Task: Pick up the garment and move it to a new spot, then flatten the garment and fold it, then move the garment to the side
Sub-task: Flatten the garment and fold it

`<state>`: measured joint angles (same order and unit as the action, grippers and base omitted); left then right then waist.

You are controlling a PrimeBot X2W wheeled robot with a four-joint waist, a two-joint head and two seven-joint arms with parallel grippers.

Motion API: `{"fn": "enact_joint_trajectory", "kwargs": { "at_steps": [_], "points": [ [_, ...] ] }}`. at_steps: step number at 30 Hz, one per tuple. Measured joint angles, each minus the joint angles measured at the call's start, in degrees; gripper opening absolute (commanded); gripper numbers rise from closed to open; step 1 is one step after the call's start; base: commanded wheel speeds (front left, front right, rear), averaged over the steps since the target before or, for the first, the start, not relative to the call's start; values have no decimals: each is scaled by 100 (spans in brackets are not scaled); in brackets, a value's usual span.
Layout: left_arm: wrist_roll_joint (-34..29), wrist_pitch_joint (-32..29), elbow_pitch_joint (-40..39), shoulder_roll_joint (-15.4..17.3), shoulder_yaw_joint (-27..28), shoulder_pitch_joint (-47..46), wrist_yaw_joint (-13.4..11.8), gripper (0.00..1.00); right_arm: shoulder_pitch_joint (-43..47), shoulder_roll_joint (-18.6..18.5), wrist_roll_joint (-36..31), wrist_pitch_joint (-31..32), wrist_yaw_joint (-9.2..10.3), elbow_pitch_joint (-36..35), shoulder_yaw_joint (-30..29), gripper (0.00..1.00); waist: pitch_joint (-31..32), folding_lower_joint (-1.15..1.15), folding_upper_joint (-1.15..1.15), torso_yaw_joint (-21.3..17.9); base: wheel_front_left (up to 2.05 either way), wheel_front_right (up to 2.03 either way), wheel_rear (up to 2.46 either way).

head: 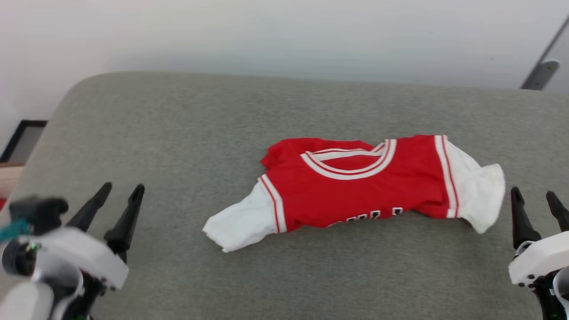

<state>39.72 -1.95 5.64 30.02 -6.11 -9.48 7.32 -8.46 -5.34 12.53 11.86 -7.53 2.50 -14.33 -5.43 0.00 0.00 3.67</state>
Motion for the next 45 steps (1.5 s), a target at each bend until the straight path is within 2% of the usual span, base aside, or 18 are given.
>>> {"fn": "enact_joint_trajectory", "kwargs": {
  "at_steps": [5, 12, 17, 24, 33, 39, 42, 45],
  "points": [
    [538, -1137, 110, 294, -316, -626, 0, 100, 12, 70, -46, -322, 0, -134, 186, 100, -15, 0, 0, -247, 0, 0, 0],
    [1118, -2685, 689, 397, -719, -1514, -7, 100, -53, 140, -52, -642, 0, -149, 372, 100, -161, 0, 0, -530, 0, 0, 0],
    [1284, -3701, 1062, 334, -1029, -1846, -283, 100, -117, 179, -31, -736, 0, -91, 410, 100, -306, 0, 0, -709, 0, 0, 0],
    [1290, -4673, 1311, 383, -1344, -1989, -676, 100, -183, 198, -18, -817, 0, -38, 423, 100, -486, 0, 0, -918, 0, 0, 0],
    [1299, -5182, 1265, 437, -1477, -1990, -1084, 100, -206, 212, -42, -857, 0, -101, 405, 100, -635, 0, 0, -1029, 0, 0, 0],
    [1112, -5070, 1491, 476, -1581, -1979, -1082, 100, -259, 222, -47, -858, 0, -134, 408, 100, -707, 0, 0, -1031, 0, 0, 0],
    [1330, -4986, 1723, 350, -1445, -1989, -1039, 100, -270, 227, -46, -859, 0, -135, 414, 100, -737, 0, 0, -1030, 0, 0, 0],
    [1292, -4890, 1898, 333, -1477, -2037, -957, 100, -275, 227, -46, -858, 0, -141, 408, 100, -765, 0, 0, -1031, 0, 0, 0]
  ]
}}
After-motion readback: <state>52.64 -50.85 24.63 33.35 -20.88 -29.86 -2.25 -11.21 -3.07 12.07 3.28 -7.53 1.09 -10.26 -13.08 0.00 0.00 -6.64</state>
